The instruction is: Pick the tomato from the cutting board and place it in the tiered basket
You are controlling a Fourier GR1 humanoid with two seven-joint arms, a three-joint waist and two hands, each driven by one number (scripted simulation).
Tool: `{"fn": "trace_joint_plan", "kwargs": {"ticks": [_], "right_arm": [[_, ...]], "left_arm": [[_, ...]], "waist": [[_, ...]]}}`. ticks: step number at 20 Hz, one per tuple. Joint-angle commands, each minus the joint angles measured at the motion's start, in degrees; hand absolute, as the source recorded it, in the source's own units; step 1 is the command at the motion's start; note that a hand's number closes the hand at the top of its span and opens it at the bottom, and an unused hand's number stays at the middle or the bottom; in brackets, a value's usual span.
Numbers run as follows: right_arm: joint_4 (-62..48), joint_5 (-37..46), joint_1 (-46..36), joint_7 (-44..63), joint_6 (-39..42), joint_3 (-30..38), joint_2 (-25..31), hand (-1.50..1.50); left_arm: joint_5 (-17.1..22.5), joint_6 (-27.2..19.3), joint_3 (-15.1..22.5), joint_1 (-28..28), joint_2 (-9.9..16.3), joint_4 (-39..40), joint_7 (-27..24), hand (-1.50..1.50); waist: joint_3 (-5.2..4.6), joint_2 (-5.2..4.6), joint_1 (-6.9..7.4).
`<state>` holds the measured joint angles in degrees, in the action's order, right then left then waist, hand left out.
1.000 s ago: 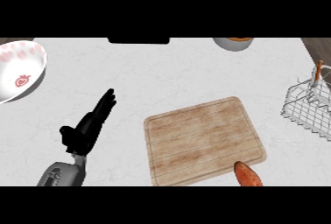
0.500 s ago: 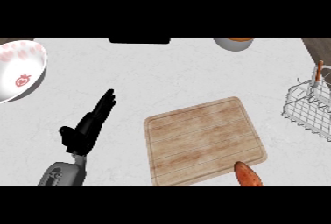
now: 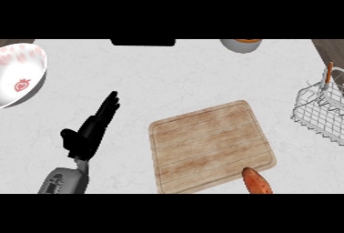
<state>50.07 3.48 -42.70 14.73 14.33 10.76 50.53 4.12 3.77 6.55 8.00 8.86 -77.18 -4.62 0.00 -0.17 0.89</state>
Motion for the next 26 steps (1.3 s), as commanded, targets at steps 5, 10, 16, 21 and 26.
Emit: {"fn": "trace_joint_plan", "kwargs": {"ticks": [5, 10, 16, 21, 26], "right_arm": [[-5.81, -9.37, -2.81, 15.35, 4.64, 5.79, -3.96, -1.5], [-6.42, -12.82, -6.04, 19.12, 2.78, 9.44, -4.2, -1.5], [-0.84, -8.51, -0.45, 13.9, -8.4, 12.7, 0.54, -1.5], [-4.27, -5.69, 3.41, 9.13, -15.21, 18.81, 9.25, -1.5], [-10.9, -9.11, 8.36, -1.63, -17.23, 28.24, 12.93, -1.5]], "left_arm": [[-1.96, -1.34, 0.79, -2.46, -1.71, 1.25, -3.37, 0.0], [-0.04, 2.21, -2.15, 0.8, 1.04, 3.14, -1.95, 0.0], [-1.85, 0.38, -0.61, -2.71, -0.2, 0.21, -1.8, 0.0], [-1.01, -0.72, -1.61, -0.53, -0.37, -2.46, 1.52, 0.0], [-0.38, 0.68, -2.2, -2.34, 0.45, -1.91, 0.84, 0.0]], "waist": [[-0.06, 0.36, -0.89], [-0.03, 0.09, -0.62], [-0.03, 0.21, -1.08], [0.09, 0.19, -1.69], [0.16, 0.05, -1.52]]}}
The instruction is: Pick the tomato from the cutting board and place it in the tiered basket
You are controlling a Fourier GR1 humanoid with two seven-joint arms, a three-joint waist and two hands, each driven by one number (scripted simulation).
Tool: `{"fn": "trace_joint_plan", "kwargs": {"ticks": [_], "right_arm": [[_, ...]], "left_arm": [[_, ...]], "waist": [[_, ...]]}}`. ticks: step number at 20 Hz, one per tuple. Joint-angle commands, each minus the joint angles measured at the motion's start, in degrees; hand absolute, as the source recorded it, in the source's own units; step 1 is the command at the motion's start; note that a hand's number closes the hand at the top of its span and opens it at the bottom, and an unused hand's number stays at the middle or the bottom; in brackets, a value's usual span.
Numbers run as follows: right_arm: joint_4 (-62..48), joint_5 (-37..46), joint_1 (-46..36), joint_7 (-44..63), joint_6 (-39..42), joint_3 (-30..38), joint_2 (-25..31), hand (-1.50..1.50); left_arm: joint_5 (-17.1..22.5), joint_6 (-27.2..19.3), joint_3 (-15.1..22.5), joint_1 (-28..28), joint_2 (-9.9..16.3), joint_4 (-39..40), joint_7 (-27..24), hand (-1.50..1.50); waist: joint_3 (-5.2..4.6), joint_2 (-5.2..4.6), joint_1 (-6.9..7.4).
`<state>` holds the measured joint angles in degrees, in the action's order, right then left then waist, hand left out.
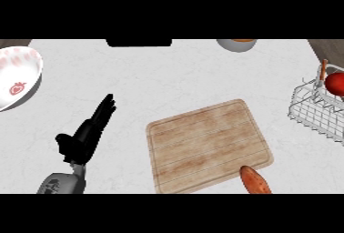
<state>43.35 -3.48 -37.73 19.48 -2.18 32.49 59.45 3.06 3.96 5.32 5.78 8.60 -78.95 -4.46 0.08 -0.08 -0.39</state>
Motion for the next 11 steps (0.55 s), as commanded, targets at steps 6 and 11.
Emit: {"fn": "trace_joint_plan", "kwargs": {"ticks": [6, 11], "right_arm": [[-13.54, -9.6, 14.15, -14.78, 10.87, 18.58, 11.07, -1.5], [-22.95, -11.59, 23.43, -22.51, 22.61, 24.0, 16.54, -1.5]], "left_arm": [[-0.44, 0.04, -1.33, -1.55, 0.09, 2.49, -3.71, 0.0], [0.17, 0.17, -2.03, 0.9, 0.34, 2.1, -1.13, 0.0]], "waist": [[0.1, 0.08, -1.33], [0.27, 0.07, -1.91]]}}
